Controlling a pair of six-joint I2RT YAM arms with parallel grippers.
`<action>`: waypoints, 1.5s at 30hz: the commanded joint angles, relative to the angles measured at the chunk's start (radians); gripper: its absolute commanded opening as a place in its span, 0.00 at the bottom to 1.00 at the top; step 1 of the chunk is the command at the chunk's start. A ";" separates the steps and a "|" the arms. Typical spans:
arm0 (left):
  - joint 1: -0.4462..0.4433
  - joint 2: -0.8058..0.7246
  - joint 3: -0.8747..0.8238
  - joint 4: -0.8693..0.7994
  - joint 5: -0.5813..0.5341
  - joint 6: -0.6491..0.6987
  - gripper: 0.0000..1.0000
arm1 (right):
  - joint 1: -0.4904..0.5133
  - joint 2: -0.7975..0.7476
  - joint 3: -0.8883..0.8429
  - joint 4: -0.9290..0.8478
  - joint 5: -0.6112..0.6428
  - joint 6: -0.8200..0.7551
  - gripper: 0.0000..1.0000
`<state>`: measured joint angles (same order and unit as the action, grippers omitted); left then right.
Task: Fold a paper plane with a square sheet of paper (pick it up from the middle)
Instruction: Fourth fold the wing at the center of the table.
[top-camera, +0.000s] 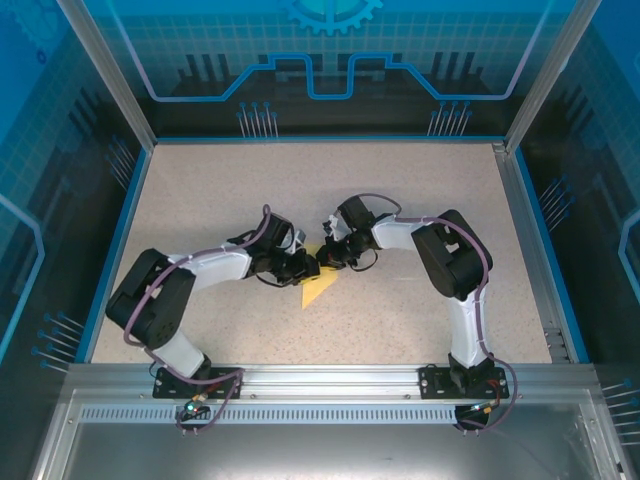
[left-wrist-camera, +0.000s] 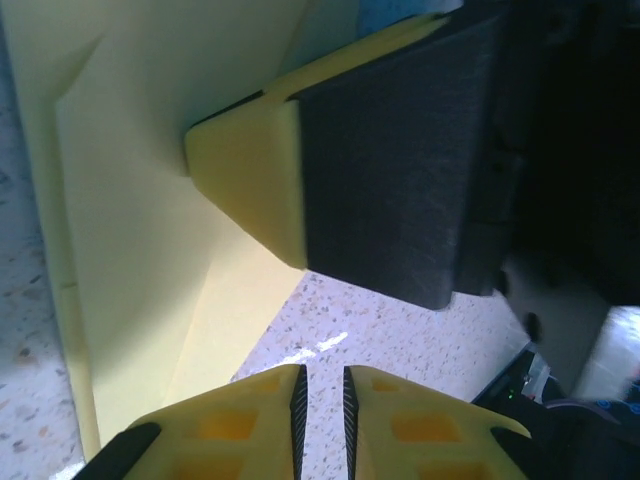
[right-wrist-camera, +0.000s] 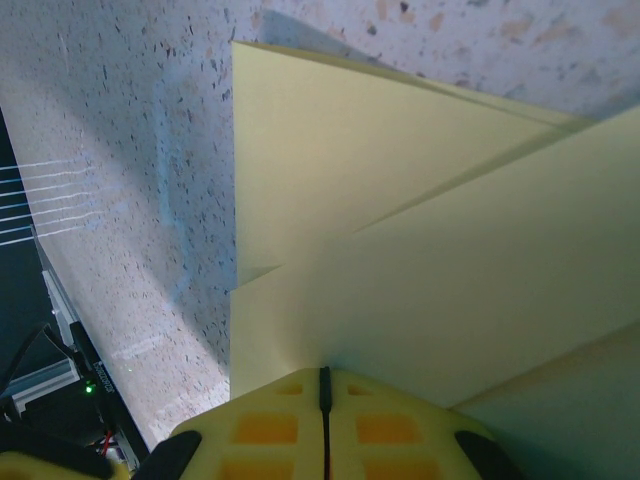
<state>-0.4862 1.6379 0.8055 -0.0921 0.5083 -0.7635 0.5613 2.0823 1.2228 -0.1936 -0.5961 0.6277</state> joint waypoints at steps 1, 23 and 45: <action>0.009 0.069 0.004 0.021 0.086 -0.030 0.20 | 0.008 0.056 -0.048 -0.052 0.079 -0.005 0.06; 0.010 0.019 -0.173 -0.093 0.105 0.087 0.19 | 0.009 0.074 -0.042 -0.061 0.090 -0.003 0.07; 0.009 0.005 -0.270 -0.128 0.076 0.079 0.15 | 0.009 0.081 -0.038 -0.061 0.090 -0.006 0.07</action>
<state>-0.4755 1.6188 0.6117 -0.0650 0.5877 -0.6743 0.5613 2.0815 1.2171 -0.1852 -0.5968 0.6277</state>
